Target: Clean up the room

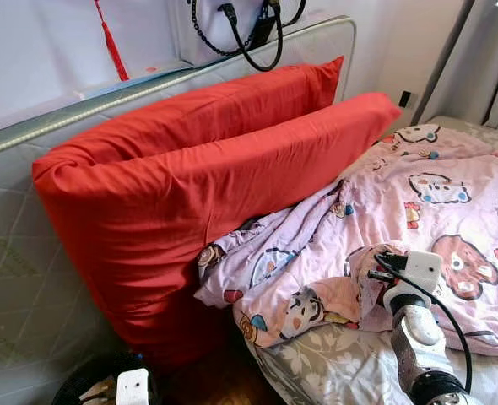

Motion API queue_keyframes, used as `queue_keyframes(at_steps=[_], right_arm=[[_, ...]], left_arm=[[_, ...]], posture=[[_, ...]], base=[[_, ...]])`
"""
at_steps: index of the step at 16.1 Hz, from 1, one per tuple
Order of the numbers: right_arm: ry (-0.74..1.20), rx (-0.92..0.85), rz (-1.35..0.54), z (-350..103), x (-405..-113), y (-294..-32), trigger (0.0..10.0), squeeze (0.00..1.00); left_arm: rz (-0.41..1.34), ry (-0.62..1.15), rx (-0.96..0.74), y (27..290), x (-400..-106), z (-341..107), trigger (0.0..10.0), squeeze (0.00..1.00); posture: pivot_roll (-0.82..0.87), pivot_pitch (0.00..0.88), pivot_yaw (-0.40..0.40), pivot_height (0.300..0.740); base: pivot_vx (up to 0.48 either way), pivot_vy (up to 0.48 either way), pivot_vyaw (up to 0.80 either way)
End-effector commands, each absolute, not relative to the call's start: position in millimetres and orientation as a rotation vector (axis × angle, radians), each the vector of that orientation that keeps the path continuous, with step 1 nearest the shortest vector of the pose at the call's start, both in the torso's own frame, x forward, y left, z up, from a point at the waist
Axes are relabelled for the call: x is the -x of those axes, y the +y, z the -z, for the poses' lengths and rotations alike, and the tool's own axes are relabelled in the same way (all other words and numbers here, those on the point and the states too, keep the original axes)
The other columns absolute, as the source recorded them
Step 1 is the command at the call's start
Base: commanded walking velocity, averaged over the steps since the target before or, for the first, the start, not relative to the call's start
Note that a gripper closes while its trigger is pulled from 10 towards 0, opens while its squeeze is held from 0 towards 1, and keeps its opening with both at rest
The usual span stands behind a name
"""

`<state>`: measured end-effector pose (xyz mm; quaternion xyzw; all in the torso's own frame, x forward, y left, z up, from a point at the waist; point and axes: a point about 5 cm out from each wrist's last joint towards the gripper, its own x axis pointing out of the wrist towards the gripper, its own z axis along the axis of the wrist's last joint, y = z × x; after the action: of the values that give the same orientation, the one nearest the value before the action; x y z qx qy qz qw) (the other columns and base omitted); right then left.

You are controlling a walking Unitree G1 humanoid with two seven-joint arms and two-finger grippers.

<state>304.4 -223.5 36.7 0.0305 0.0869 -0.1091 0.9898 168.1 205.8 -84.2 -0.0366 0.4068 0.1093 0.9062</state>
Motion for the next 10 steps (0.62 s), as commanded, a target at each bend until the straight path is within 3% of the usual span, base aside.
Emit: queue_keyframes(at_steps=[1, 10], right_arm=[[0.144, -0.047, 0.218, -41.8, -306.2, -223.9, 10.0, 0.0], [0.131, -0.032, 0.215, -44.2, -308.1, -221.6, 10.0, 0.0]], left_arm=[[-0.227, 0.888, 0.066, 210.7, -158.0, 88.5, 10.0, 0.0], [-0.23, 0.914, 0.071, 211.5, -153.0, 90.9, 10.0, 0.0]], posture=[[-0.01, 0.0, 0.056, 0.74], [-0.01, 0.0, 0.055, 0.74]], base=[[-0.24, 0.0, 0.0], [-0.268, 0.0, 0.0]])
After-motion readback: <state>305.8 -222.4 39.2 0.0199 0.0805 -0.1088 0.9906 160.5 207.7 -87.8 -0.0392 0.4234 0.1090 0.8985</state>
